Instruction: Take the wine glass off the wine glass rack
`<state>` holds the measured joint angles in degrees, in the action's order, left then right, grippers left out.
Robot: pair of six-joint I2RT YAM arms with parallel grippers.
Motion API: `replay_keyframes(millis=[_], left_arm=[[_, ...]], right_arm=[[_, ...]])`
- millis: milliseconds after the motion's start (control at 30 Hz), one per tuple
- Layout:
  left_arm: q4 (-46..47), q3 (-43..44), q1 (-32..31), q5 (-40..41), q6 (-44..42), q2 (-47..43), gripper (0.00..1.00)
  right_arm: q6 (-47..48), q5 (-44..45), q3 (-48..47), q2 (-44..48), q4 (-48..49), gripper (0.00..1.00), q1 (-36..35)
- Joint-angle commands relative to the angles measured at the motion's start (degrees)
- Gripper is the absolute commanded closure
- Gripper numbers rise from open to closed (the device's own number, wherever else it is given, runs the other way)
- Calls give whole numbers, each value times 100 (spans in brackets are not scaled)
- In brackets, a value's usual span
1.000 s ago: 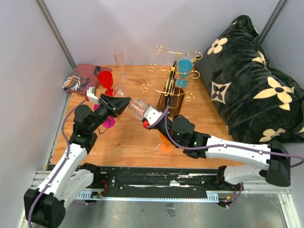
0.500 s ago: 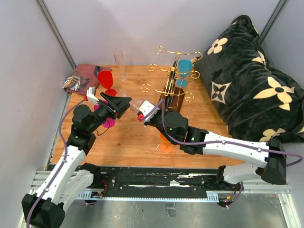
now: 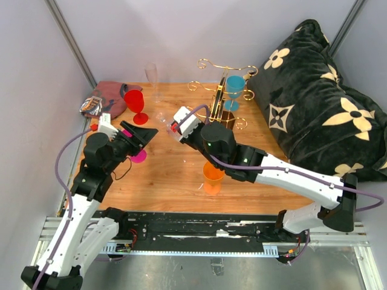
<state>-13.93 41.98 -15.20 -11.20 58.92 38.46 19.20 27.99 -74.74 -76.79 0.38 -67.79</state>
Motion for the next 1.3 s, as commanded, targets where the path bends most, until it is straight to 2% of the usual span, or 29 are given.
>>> replay_keyframes(millis=[0,200,467,733,900,967,1133,1267], left_arm=[[-674,614,-27,1017,-858,-365,34],[-1010,1084,-25,1734,-1430,-456,34],[-913,869,-27,1939,-1477,-622,32],[-850,716,-23,2056,-1512,-690,31],[-826,742,-27,2089,-1578,-665,31],[-822,750,-27,2072,-1587,-632,31],[-789,729,-27,2047,-1579,-615,30],[-769,731,-26,2033,-1584,-586,30]], right_arm=[[-660,-443,-627,-401,-1107,99,290],[-1342,-1566,-1679,-1408,-2601,99,830],[-1604,-2107,-3743,-3043,-4900,99,1124],[-1532,-2545,-4580,-4018,-6030,99,1224],[-1516,-2674,-4545,-4190,-6161,99,1224],[-1497,-2650,-4507,-4194,-6150,95,1224],[-1568,-2486,-4415,-4136,-6044,66,1224],[-1601,-2433,-4368,-4008,-5940,55,1215]])
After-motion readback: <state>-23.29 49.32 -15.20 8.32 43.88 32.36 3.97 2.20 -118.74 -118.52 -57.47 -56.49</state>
